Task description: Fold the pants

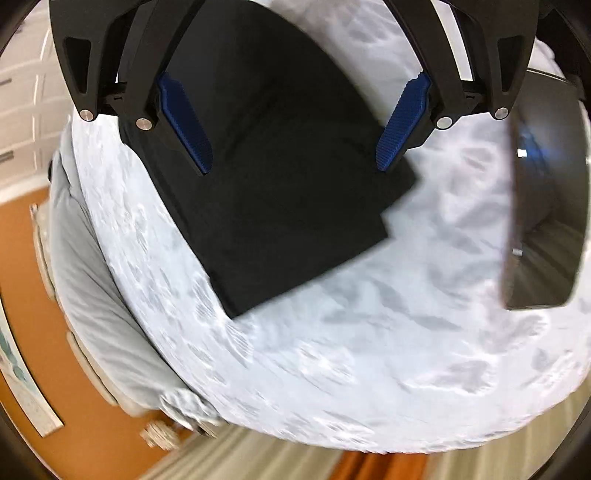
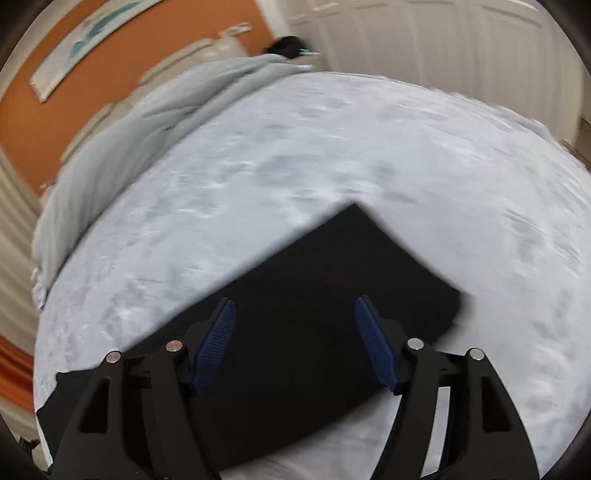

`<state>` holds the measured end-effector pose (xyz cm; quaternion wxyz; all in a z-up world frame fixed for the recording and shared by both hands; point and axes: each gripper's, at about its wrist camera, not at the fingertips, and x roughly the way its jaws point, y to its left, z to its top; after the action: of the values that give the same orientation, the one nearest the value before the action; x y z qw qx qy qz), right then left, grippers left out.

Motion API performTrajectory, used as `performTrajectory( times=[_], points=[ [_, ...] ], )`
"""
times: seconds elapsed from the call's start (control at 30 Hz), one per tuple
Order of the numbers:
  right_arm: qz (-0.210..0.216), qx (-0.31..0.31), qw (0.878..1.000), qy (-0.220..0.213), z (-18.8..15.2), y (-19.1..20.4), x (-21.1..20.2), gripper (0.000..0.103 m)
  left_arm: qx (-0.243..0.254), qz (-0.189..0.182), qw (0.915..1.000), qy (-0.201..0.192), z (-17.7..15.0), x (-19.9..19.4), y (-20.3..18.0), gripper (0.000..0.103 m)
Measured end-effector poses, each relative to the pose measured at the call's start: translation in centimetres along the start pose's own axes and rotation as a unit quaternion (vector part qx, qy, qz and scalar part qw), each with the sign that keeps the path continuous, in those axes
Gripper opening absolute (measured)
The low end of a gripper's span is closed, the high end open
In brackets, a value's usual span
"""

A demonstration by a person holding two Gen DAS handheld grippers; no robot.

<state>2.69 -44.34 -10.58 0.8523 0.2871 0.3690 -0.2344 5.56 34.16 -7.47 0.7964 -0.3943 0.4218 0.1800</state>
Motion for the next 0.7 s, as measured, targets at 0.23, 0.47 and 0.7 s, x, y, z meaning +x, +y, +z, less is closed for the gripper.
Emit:
performTrajectory(
  times=[0.23, 0.47, 0.7],
  points=[
    [0.013, 0.078, 0.997, 0.024, -1.0, -7.0, -0.8, 0.068, 0.020, 0.002, 0.9989, -0.041, 0.1, -2.8, -0.5, 0.089],
    [0.045, 0.110, 0.993, 0.029, -1.4, -7.6, 1.2, 0.068, 0.090, -0.025, 0.9956, -0.009, -4.1, -1.3, -7.2, 0.089],
    [0.130, 0.127, 0.983, 0.015, -0.6, -4.4, 0.3, 0.005, 0.113, -0.025, 0.9931, 0.019, -6.6, 1.0, -10.5, 0.089]
  ],
)
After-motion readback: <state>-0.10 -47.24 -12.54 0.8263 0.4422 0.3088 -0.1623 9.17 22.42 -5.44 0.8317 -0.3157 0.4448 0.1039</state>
